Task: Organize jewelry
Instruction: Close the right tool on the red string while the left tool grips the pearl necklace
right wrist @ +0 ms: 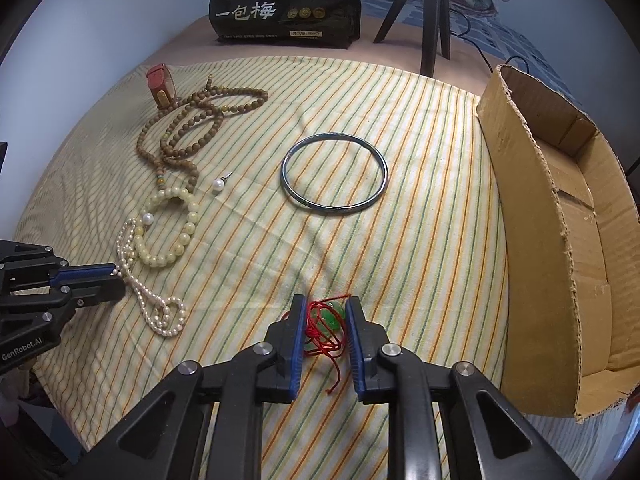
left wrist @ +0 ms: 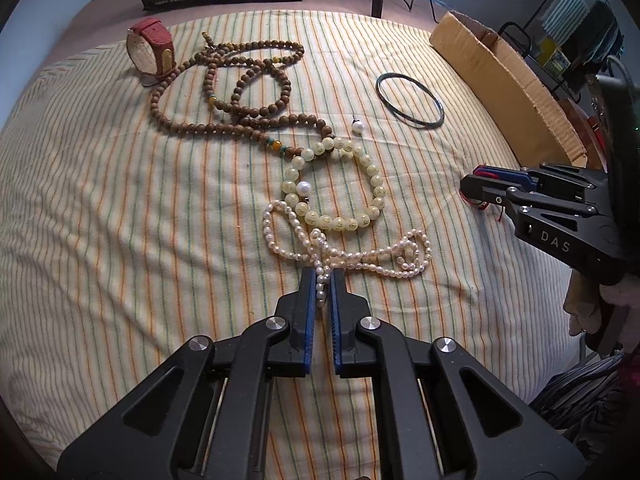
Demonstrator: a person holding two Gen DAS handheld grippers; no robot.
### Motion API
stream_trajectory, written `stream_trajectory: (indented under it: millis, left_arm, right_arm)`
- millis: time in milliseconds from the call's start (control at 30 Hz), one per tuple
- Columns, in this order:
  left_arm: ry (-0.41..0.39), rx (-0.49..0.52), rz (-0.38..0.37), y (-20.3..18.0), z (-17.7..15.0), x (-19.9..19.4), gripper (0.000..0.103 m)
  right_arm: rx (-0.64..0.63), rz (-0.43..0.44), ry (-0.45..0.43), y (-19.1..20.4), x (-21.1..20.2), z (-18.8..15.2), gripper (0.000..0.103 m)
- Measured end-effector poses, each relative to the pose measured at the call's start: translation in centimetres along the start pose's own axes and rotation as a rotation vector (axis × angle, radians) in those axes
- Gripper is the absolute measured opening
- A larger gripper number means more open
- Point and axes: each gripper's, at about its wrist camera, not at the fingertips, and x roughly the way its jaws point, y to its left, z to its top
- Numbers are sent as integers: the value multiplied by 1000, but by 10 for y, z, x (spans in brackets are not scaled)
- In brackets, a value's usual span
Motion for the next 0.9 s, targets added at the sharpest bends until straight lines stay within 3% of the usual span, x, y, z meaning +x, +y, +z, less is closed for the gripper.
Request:
stream_trajectory:
  millis: [500, 900]
  left_arm:
    - [-182, -28, -65, 2, 17, -68, 1]
    - [-338, -38, -116, -5, 44, -119, 1]
  right_arm:
    - [9, 16, -80, 2, -29, 6, 18]
    - [58, 22, -199, -15, -78, 21, 18]
